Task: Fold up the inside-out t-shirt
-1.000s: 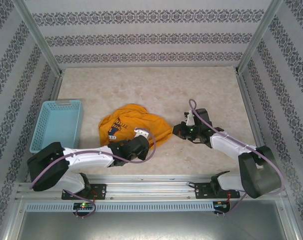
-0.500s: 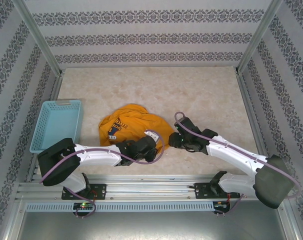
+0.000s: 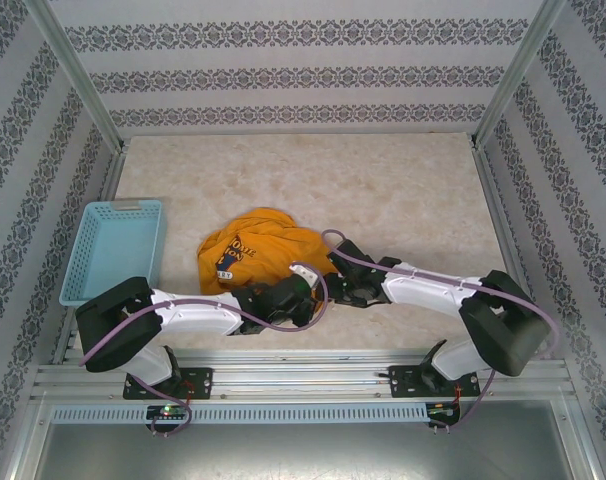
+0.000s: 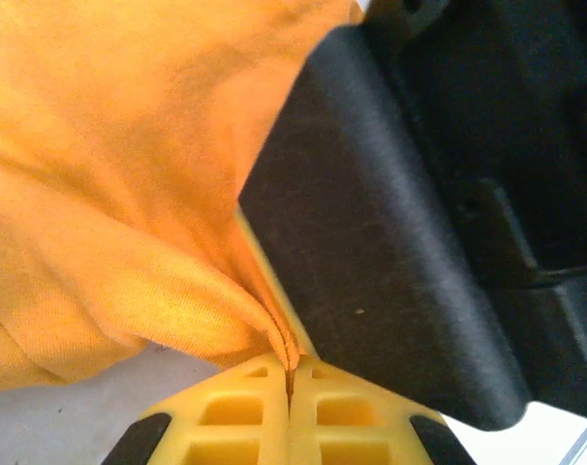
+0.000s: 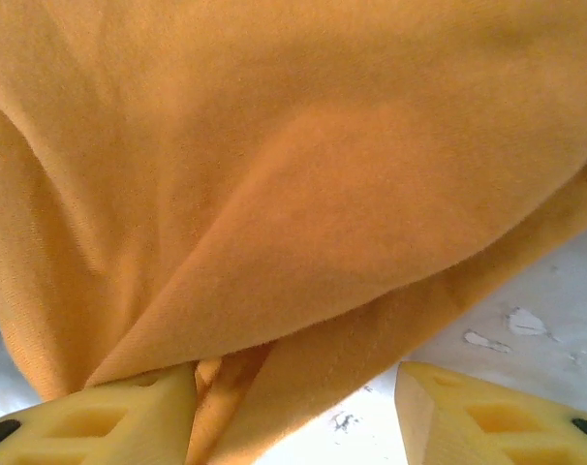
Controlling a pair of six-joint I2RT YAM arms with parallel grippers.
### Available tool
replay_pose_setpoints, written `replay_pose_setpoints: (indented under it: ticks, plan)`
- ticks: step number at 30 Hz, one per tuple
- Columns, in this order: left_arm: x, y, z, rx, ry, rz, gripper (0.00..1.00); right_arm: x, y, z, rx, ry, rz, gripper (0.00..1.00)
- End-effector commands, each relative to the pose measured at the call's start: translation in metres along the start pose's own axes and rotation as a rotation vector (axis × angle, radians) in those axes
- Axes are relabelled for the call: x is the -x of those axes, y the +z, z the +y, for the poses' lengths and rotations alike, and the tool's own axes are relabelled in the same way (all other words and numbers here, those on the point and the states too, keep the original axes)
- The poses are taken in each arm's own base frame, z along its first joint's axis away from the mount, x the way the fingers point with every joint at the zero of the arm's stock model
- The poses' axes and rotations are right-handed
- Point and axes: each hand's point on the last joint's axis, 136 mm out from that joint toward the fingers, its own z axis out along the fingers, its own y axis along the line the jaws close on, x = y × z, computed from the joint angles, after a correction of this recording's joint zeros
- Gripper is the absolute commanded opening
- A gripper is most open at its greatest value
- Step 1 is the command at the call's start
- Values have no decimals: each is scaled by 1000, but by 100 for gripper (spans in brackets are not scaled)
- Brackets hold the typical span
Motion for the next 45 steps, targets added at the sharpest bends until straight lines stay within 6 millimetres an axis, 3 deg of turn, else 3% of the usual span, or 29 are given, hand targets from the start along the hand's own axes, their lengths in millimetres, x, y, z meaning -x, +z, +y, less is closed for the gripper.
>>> replay_pose_setpoints:
  ticks: [1,4,10,18,23,25,30,35,40,45]
  plan:
    - [6,-2,-10,-38,-21,-39,0,3,6,12,16,1,16,57]
    - [5,-2,-6,-18,-26,-42,0,4,5,-12,-149,-5,0,50]
    - [1,-1,5,44,-33,-30,0,3,-21,-56,-370,-8,-43,41]
    - [0,2,8,65,-36,-22,0,-12,-34,-87,-434,37,-48,24]
    - [-1,5,4,50,-30,-7,1,-13,-46,-88,-414,53,-79,19]
    - [-2,7,0,35,-18,0,2,-9,-47,-79,-365,43,-98,19]
    - [0,5,-10,3,4,-10,3,11,-51,-44,-221,-15,-161,40]
    - [6,1,-14,-16,2,-35,4,26,-26,-24,-188,-177,-117,40]
    - [9,-2,-13,-13,-11,-53,4,30,-17,-35,-263,-252,-85,40]
    - [13,-2,-15,-25,-26,-73,4,35,-11,-59,-411,-219,-82,41]
